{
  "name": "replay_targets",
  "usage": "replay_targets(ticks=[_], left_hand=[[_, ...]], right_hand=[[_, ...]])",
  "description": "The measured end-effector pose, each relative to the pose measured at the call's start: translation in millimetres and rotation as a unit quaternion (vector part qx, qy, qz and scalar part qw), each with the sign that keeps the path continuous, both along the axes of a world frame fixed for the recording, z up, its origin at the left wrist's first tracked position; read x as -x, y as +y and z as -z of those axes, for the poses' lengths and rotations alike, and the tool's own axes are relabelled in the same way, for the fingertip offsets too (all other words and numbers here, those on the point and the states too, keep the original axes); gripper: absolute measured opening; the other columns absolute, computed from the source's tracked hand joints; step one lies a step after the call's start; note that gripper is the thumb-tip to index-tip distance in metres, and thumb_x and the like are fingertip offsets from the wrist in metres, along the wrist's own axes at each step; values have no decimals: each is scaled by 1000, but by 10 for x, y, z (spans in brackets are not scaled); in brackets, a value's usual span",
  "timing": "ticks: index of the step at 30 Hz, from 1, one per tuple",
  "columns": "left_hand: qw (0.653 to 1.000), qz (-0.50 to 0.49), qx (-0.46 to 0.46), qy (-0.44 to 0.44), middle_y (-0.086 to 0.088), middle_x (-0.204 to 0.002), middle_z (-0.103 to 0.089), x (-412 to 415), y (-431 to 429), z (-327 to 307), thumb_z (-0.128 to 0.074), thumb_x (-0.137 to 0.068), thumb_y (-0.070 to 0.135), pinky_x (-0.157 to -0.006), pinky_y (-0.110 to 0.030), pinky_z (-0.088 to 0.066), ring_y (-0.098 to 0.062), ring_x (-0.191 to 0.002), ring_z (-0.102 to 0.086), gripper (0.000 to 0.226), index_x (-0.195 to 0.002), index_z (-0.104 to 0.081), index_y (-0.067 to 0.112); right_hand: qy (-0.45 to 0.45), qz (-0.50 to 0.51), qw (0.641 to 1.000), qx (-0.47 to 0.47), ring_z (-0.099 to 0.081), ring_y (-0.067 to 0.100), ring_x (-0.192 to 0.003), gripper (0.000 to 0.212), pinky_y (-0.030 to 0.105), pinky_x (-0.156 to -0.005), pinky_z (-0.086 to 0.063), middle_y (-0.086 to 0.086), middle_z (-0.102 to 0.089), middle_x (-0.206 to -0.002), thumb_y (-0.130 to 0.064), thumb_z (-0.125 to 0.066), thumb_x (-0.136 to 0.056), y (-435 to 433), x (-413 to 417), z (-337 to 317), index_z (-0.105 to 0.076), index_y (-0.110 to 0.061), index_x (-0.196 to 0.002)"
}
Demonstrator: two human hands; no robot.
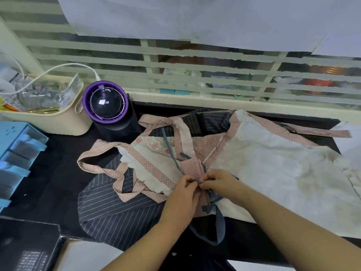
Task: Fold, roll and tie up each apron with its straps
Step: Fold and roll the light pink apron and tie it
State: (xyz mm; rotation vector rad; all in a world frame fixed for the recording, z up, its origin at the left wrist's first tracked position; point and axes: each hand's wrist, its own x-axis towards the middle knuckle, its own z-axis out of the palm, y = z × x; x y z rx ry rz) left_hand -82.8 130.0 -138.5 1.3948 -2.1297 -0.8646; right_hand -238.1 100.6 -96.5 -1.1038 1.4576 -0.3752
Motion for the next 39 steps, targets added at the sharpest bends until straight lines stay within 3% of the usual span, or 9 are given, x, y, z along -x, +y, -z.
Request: replay_targets(ticks=[5, 10, 15, 20, 25, 29, 33, 36, 39], left_hand=[[995, -68, -71, 32, 11, -95, -43, -5, -164, -61, -53, -96, 19, -76, -3, -32, 2, -83, -46, 12, -91, -63, 15], [988, -14, -150, 28, 4, -93, -36, -67, -174, -153, -38, -103, 23, -80, -16, -32, -2, -78, -42, 25, -79, -44, 17], [972, -53, -219, 58, 6, -64, -48, -209, -196, -204, -42, -101, 31, -63, -26, -35, -7, -60, -44, 39, -64, -44, 19], [968, -7, -248, -36, 5, -66, -43, -388, -157, -182, -41, -101, 34, -60, -28, -31, -9, -62, -41, 38, -66, -37, 20], [957, 68, -114, -258, -5, -102, -63, -415, -142, -226, -30, -103, 40, -69, -33, -35, -25, -95, -57, 32, -98, -52, 18], [941, 87, -72, -319, -5, -112, -63, -377, -125, -207, -29, -103, 41, -66, -29, -30, -24, -103, -57, 35, -115, -55, 20], [944, 75, -95, -307, -1, -113, -62, -372, -136, -249, -36, -101, 40, -68, -29, -32, -22, -102, -57, 28, -114, -54, 23], [972, -3, -76, -220, 8, -106, -51, -310, -91, -345, -43, -98, 45, -72, -29, -38, -14, -93, -54, 23, -111, -46, 26], [980, -76, -139, -124, 7, -122, -50, -185, -108, -349, -53, -91, 49, -86, -32, -46, -14, -106, -54, 47, -128, -38, 25]], right_hand=[[6, 9, 1000, 24, -51, 8, -61, 8, 21, -62, -43, -1, -60, -68, -13, -64, -90, -12, 107, 35, -69, -7, -89], [115, -79, 985, 105, -46, 4, -55, 12, 14, -55, -38, -3, -58, -65, -23, -65, -90, -67, 199, 14, -71, -14, -84], [178, -107, 967, 145, -44, 3, -51, 17, 12, -50, -37, -3, -57, -62, -24, -65, -91, -94, 225, 52, -69, -14, -78], [234, -125, 950, 164, -47, 6, -60, 15, 13, -53, -36, -4, -56, -68, -23, -64, -91, -87, 271, 77, -65, -16, -77], [284, -149, 927, 195, -50, 10, -68, 16, 12, -56, -35, -8, -55, -69, -20, -62, -91, -138, 376, 83, -69, -7, -84], [307, -159, 917, 199, -56, 17, -74, 18, 23, -63, -40, 4, -65, -79, -20, -61, -92, -125, 390, 160, -68, -6, -84], [292, -142, 911, 253, -59, 17, -81, 10, 27, -74, -46, -2, -58, -94, -22, -63, -91, -89, 415, 89, -67, -14, -94], [272, -90, 917, 276, -59, 12, -80, 23, 28, -76, -48, -11, -42, -107, -23, -67, -88, -30, 479, -48, -56, -22, -108], [275, -34, 919, 280, -55, 16, -71, 13, 29, -66, -44, -7, -52, -86, -14, -66, -82, 109, 485, -150, -53, -18, -83]])
